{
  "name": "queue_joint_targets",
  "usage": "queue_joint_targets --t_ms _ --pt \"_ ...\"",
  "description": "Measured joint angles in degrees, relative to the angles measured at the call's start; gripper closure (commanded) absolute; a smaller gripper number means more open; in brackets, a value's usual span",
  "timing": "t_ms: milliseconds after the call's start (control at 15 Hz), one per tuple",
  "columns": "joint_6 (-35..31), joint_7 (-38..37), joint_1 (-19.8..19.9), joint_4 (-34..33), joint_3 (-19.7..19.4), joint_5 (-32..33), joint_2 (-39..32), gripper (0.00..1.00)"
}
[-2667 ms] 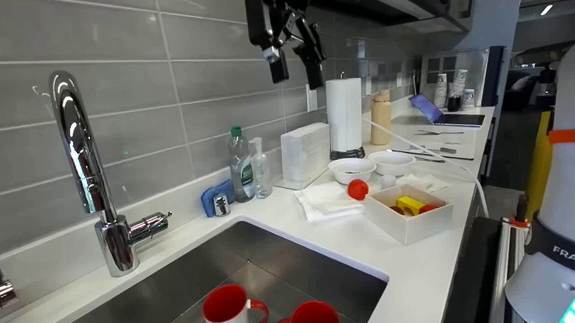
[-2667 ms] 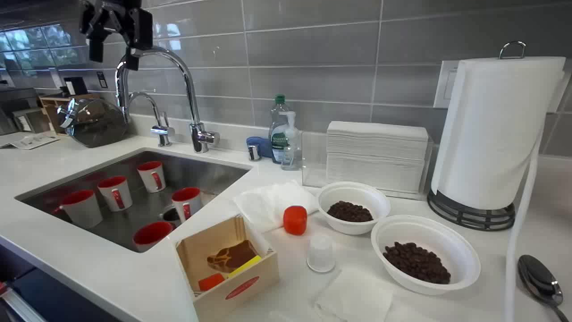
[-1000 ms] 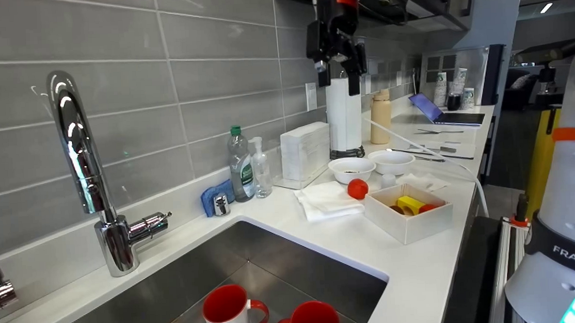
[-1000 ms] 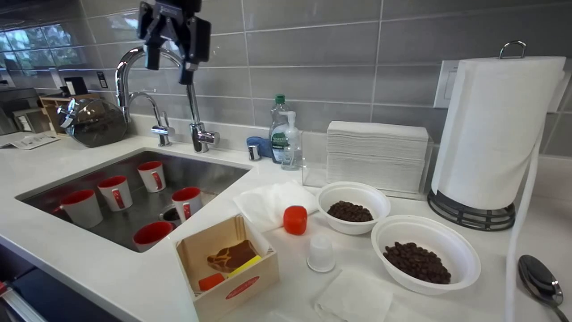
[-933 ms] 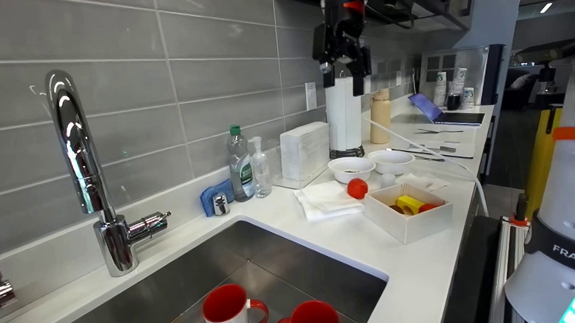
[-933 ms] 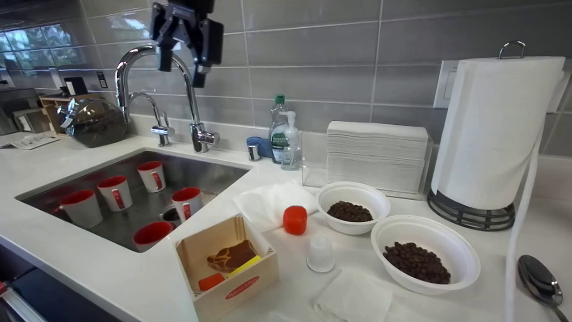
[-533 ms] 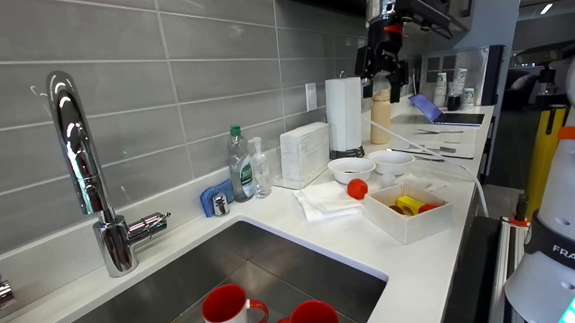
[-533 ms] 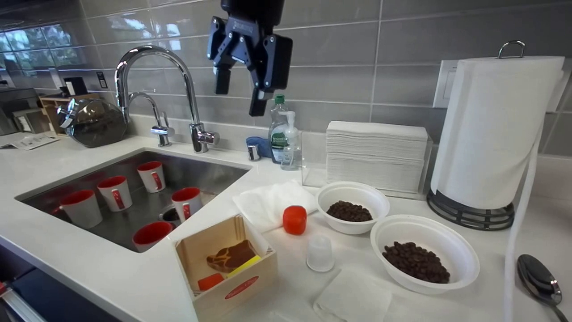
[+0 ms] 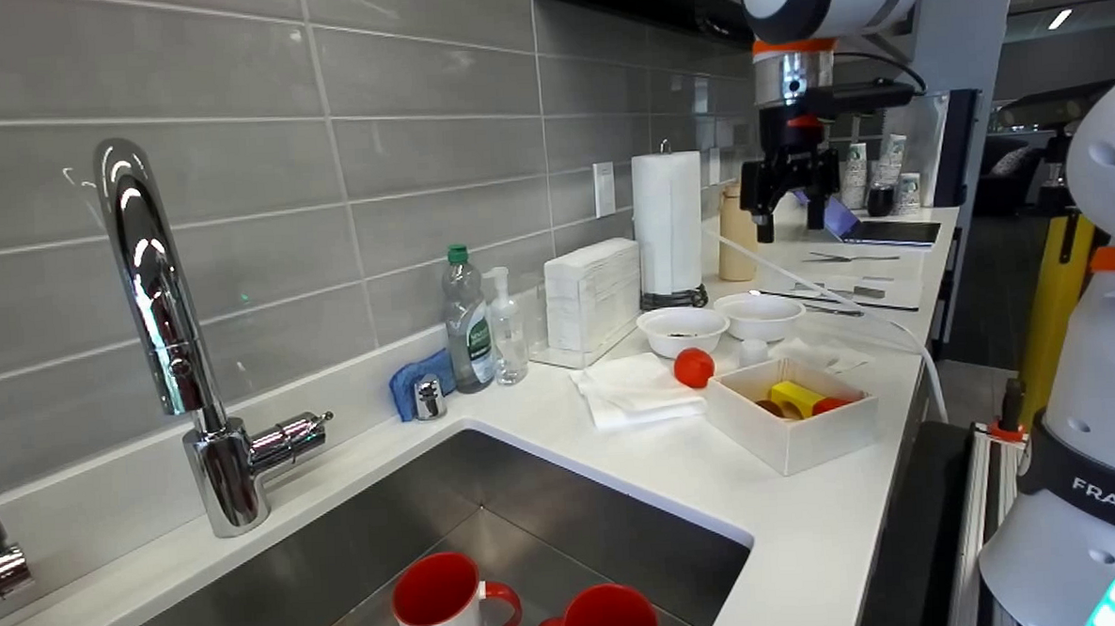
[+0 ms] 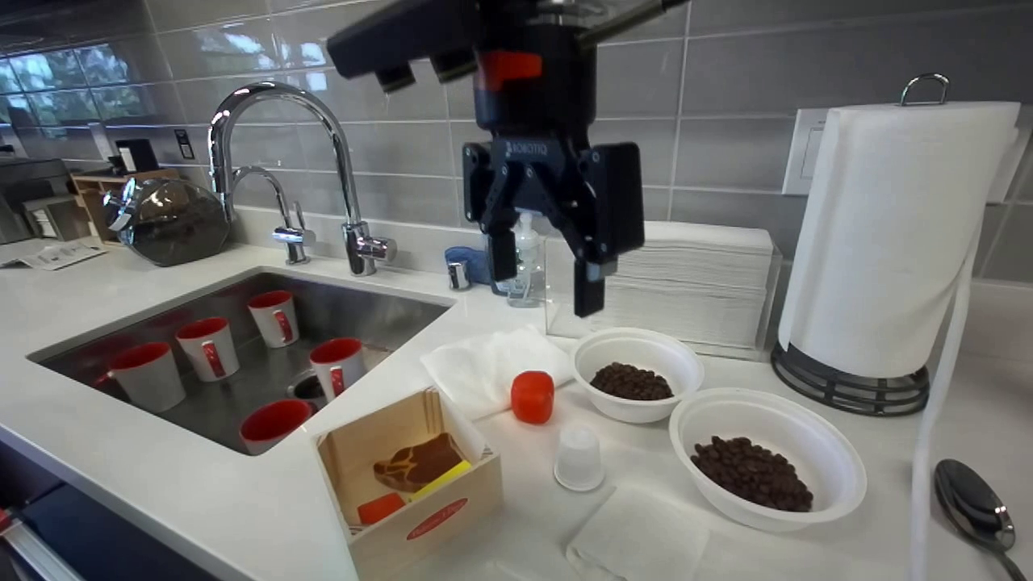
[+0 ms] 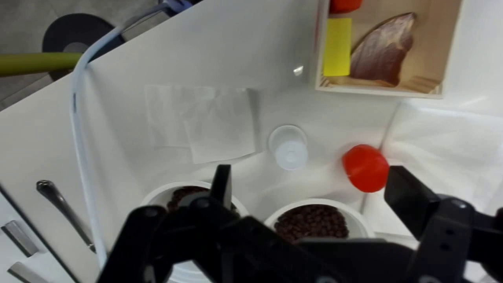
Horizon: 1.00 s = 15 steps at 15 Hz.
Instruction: Move the white towel backwards
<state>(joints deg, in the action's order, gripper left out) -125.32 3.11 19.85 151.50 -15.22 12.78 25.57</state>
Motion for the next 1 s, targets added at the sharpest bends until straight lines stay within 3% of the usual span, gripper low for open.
queue_joint_targets --t_ms 267,467,800,1000 --pt "-8.34 -0.68 4.18 3.32 -1.09 8.10 -5.34 0.00" --pt "-11.18 -0.61 5.80 3.45 -2.95 10.55 -10.45 0.00" --pt "-18.73 -0.48 6.12 2.33 -6.56 9.96 -18.90 0.00" --pt "-23.41 1.39 6.10 1.19 -8.12 3.97 -23.59 0.00"
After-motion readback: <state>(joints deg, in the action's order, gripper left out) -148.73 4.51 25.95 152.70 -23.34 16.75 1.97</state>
